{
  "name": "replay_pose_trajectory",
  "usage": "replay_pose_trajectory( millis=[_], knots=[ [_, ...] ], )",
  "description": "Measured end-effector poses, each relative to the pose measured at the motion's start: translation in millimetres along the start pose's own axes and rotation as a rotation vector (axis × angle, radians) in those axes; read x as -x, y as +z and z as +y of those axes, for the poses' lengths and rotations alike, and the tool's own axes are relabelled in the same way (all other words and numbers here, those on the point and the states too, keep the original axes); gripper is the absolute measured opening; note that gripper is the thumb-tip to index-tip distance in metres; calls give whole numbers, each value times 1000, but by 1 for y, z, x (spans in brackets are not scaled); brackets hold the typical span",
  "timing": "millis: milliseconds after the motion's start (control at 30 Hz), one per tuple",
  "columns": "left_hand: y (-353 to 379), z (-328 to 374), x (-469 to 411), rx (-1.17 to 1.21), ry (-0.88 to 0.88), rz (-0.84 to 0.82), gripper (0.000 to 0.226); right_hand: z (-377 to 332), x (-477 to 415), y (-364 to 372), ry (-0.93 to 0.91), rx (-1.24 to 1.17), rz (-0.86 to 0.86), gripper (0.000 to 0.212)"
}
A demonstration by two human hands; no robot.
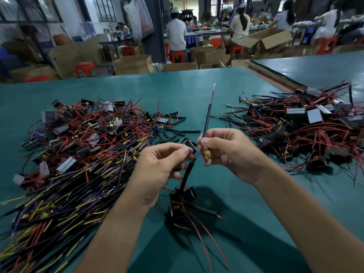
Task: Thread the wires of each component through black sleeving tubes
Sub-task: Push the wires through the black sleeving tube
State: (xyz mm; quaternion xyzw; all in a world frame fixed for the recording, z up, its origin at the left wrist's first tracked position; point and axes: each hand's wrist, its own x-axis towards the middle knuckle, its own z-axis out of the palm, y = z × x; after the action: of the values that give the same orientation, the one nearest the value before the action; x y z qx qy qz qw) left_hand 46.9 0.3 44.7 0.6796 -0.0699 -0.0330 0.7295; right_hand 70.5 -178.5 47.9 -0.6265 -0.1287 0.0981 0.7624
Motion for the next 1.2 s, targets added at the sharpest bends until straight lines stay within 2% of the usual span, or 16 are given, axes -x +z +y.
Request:
replay_pose_trajectory(
  millis=[100, 233, 533, 833, 1033, 1100, 1167, 1200],
  knots=[
    [-1, 0, -2, 53, 21, 94, 16, 1, 0, 0, -18, 4, -16, 20],
    [2, 0, -2, 76, 21, 113, 10, 1, 1, -1, -38, -3, -40, 13],
    [6, 2, 3, 74, 44, -45, 18, -2, 7, 5, -143, 155, -81, 27],
    [0, 4, 1, 264, -122, -168, 19, -1, 8, 8, -254, 194, -19, 19],
    [-3, 4, -1, 269, -131, -186, 13, 1, 5, 1, -246, 258, 9, 18],
    [-5, 4, -2, 297, -112, -155, 15, -2, 6, -9, -172, 305, -61, 13],
    [-6, 4, -3, 330, -108, -104, 11, -8, 12, -24, -30, 392, -234, 5],
    [-7, 4, -3, 341, -105, -77, 11, -11, 15, -32, 49, 433, -343, 12]
  ],
)
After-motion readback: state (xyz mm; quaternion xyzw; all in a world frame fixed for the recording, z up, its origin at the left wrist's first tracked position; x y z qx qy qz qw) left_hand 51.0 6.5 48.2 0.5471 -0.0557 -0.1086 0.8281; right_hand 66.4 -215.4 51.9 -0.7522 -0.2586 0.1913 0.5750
